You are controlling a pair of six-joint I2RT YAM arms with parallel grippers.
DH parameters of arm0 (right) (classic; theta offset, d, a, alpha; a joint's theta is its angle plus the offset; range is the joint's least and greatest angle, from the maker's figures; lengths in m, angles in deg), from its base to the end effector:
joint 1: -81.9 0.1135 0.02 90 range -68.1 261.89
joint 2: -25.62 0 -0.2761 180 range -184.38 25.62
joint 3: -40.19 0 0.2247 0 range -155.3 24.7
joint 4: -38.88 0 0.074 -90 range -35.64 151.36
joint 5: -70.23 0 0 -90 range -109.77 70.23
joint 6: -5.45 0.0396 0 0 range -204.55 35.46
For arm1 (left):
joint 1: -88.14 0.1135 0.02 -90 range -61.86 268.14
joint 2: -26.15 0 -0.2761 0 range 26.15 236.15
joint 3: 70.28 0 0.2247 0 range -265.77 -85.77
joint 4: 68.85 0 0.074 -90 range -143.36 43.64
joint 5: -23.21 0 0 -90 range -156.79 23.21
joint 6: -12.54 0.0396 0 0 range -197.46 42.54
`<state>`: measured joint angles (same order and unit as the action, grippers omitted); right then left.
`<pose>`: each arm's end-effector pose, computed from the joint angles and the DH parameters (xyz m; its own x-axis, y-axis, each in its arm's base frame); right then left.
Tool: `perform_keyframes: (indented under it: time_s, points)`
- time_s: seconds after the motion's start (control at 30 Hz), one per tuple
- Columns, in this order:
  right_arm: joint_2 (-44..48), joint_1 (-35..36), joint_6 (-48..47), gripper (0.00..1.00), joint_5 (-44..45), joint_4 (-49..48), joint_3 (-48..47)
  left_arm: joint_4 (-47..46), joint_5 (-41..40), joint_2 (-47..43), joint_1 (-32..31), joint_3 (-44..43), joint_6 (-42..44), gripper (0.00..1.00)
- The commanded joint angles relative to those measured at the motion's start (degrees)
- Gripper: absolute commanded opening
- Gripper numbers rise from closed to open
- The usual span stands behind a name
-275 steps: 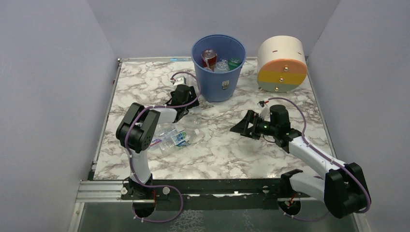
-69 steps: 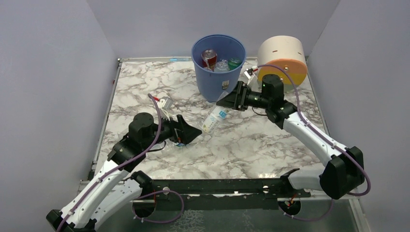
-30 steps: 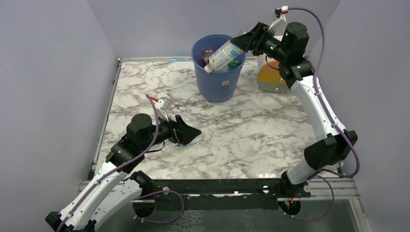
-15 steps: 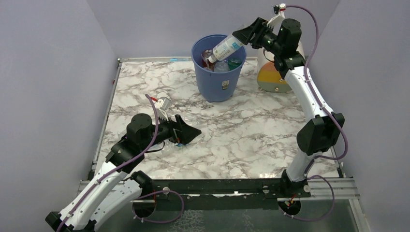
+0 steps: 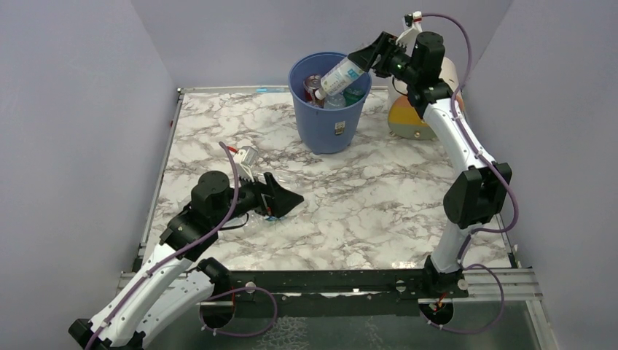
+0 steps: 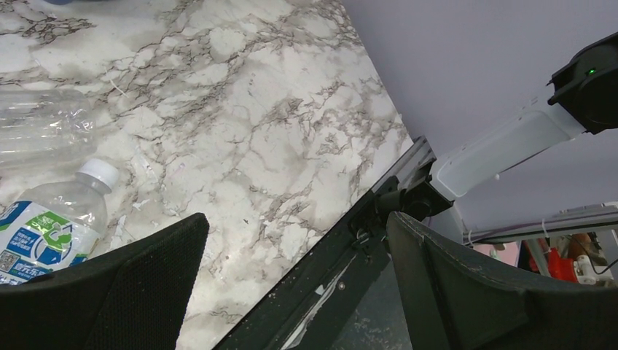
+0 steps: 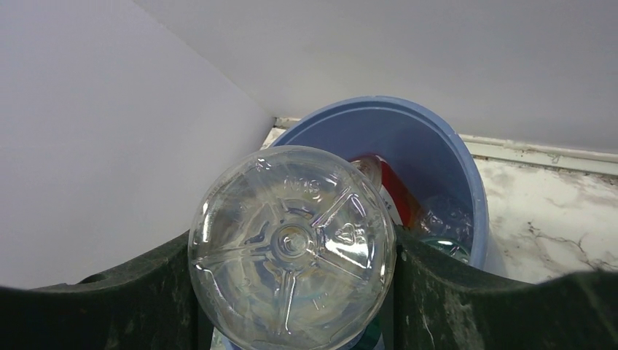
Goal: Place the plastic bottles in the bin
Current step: Place the plastic bottle in the trash bin.
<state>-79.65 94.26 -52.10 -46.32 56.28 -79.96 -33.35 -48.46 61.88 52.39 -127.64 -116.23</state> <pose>0.4057 0.1070 0.4327 -0.3730 0.4096 -0.8325 -0.5066 0.6618 0.5526 0.0845 -0.0762 0.3308 -0.6541 -0.2615 -0.7097 0.5038 0.5493 -0.6667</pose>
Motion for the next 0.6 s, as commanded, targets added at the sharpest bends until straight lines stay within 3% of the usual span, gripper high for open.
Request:
perform_keyframes:
  time_s: [0.0,0.3,0.57]
  points:
    - [-0.8,-0.1,-1.0,0.68,1.3,-0.3,0.7,-1.4,-0.6,0.4,0.0,0.4,-0.3,0.99]
    - [-0.8,-0.1,-1.0,0.72,1.5,0.6,2.6,-0.7,-2.7,1.8,0.0,1.9,-0.7,0.99]
    - [-0.1,0.0,-0.5,0.83,0.9,0.5,4.3,0.3,-5.1,3.7,0.0,2.4,0.0,0.99]
